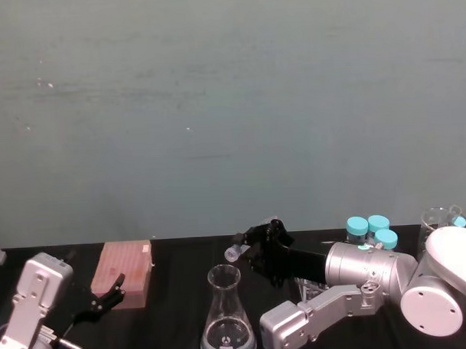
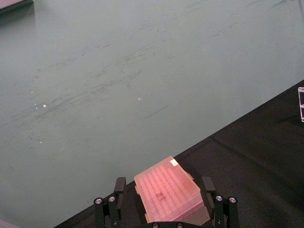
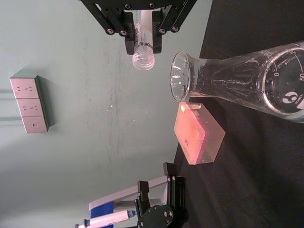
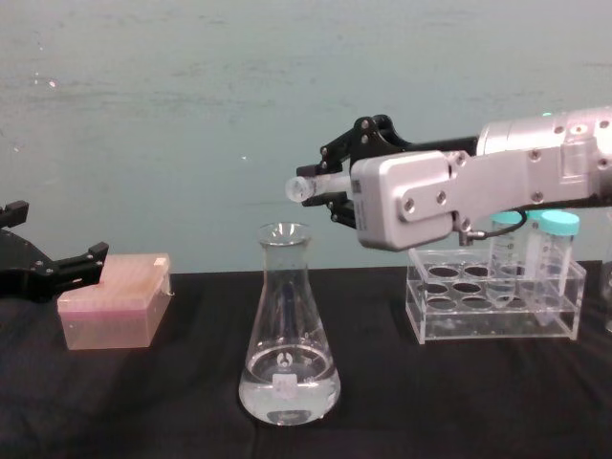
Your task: Pour the liquid from the test tube into the beaker using one hand.
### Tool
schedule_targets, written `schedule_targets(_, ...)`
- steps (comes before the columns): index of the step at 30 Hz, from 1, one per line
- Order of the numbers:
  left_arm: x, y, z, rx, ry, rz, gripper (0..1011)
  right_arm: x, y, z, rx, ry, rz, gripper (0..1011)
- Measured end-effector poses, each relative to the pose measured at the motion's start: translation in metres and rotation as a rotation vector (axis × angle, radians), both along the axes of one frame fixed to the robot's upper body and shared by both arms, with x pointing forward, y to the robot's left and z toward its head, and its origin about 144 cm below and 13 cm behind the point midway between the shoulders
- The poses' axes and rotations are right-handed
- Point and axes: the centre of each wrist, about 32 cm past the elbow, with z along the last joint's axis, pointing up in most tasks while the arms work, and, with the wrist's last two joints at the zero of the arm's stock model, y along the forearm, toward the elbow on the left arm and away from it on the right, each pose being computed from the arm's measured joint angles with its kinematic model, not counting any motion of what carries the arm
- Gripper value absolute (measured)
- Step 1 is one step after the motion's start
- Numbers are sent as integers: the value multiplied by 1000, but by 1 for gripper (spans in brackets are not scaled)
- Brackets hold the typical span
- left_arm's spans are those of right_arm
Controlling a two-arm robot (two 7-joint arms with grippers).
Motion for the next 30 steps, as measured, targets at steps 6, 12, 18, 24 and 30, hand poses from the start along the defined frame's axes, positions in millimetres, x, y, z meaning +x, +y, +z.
schedule_targets(6,0,0,0,0,0,0,1000,0,0,2,-31,-30,12,199)
schedule_targets(12,0,0,0,0,0,0,1000,-1,1,5,-57,-53,20,199)
schedule_targets(18,0,0,0,0,0,0,1000,-2,3,8,-83,-75,27,199)
schedule_targets(24,0,0,0,0,0,0,1000,-1,4,10,-101,-92,34,199)
schedule_targets(30,0,0,0,0,0,0,1000,-1,4,12,-109,-101,38,198)
